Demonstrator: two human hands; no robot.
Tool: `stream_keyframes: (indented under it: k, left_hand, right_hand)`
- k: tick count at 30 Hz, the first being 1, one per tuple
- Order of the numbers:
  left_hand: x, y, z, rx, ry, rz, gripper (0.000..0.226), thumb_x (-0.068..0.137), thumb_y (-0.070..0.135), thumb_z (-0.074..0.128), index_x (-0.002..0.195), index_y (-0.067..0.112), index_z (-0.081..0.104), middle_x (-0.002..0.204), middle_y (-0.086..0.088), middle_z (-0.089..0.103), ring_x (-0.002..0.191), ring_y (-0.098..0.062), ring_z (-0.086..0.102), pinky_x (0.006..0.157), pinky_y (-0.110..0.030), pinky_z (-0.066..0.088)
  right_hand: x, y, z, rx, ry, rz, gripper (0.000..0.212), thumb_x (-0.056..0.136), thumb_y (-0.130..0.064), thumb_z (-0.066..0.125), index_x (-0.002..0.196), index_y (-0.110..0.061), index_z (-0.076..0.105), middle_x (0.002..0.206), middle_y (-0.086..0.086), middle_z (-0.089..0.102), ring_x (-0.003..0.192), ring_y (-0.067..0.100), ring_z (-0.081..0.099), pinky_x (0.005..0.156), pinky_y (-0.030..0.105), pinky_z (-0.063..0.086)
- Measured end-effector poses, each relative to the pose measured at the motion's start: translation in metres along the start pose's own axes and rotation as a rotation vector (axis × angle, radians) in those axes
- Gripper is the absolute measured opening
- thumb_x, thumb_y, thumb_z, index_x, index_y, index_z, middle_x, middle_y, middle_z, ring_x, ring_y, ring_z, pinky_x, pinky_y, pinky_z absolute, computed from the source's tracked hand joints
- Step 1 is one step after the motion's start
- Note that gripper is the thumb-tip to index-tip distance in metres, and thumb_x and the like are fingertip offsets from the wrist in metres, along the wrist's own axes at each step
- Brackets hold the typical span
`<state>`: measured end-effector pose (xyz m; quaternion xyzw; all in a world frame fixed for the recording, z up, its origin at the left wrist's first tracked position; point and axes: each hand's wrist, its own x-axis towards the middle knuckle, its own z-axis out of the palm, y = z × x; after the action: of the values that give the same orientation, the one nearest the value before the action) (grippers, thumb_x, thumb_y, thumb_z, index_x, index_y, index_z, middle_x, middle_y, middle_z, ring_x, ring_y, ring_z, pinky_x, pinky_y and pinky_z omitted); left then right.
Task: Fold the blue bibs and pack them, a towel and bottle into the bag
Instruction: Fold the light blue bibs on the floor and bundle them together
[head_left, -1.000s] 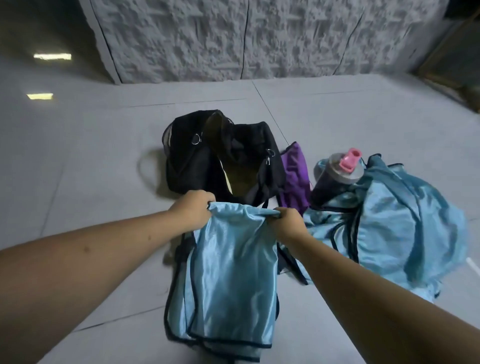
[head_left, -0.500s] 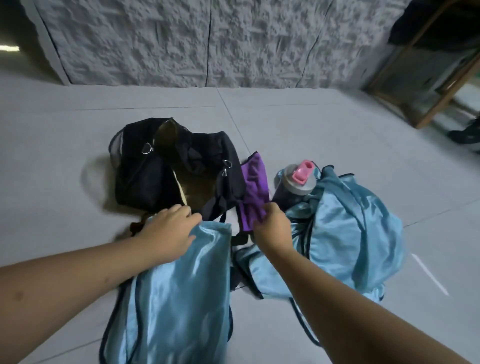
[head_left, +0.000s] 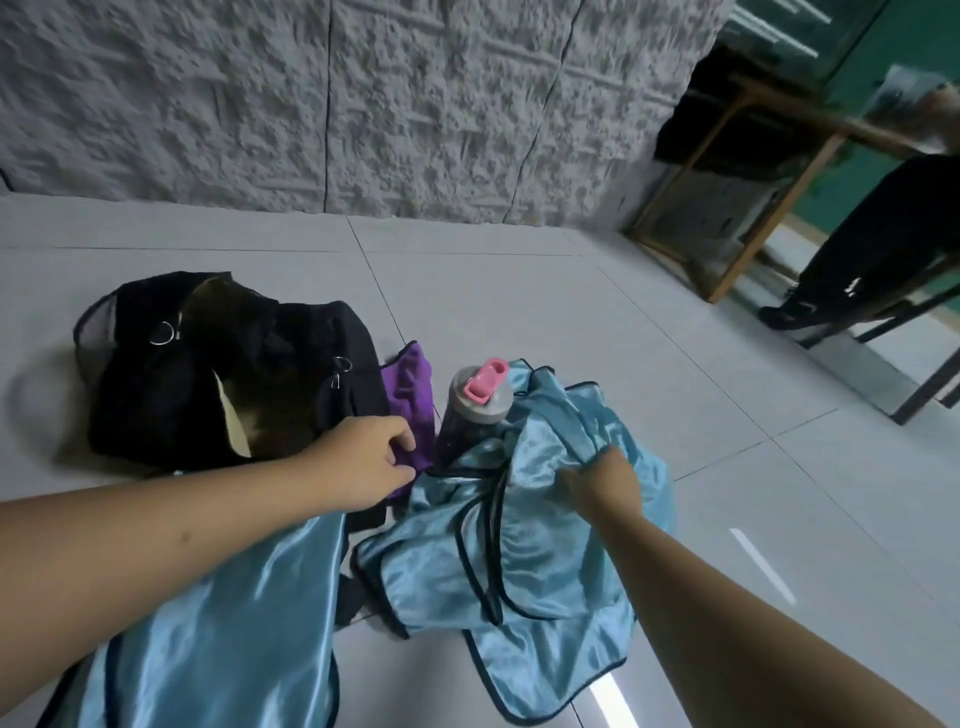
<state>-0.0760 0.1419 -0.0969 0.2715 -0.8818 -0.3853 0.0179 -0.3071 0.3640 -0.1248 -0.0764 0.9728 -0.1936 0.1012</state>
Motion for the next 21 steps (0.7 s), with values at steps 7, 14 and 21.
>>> stream_keyframes:
  k: [7, 14, 21]
  left_hand:
    - [0.006, 0.014, -0.017, -0.056, -0.011, -0.03, 0.015, 0.09, 0.022, 0.075, 0.103, 0.022, 0.068, 0.082, 0.003, 0.072, 0.065, -0.006, 0.062, 0.056, -0.014, 0.04]
    - [0.006, 0.044, -0.016, -0.571, -0.102, -0.159, 0.029, 0.101, 0.035, 0.061, 0.107, 0.007, 0.069, 0.103, -0.019, 0.072, 0.083, -0.024, 0.068, 0.076, -0.037, 0.061]
    - [-0.002, 0.07, -0.041, -1.204, -0.424, -0.297, 0.042, 0.093, 0.056, 0.061, 0.079, 0.02, 0.077, 0.08, -0.001, 0.073, 0.072, -0.017, 0.071, 0.077, -0.033, 0.052]
  right_hand:
    - [0.004, -0.001, -0.003, 0.033, 0.113, 0.051, 0.019, 0.094, -0.023, 0.056, 0.089, -0.01, 0.068, 0.086, 0.008, 0.07, 0.077, 0.029, 0.065, 0.073, 0.038, 0.057]
    - [-0.07, -0.069, -0.021, 0.41, 0.281, -0.437, 0.016, 0.089, -0.018, 0.052, 0.074, -0.013, 0.049, 0.075, 0.004, 0.056, 0.071, 0.026, 0.052, 0.063, 0.039, 0.04]
    - [-0.151, -0.132, -0.019, 0.477, 0.002, -1.017, 0.012, 0.093, -0.023, 0.048, 0.091, -0.013, 0.055, 0.089, 0.001, 0.056, 0.079, 0.019, 0.051, 0.071, 0.038, 0.044]
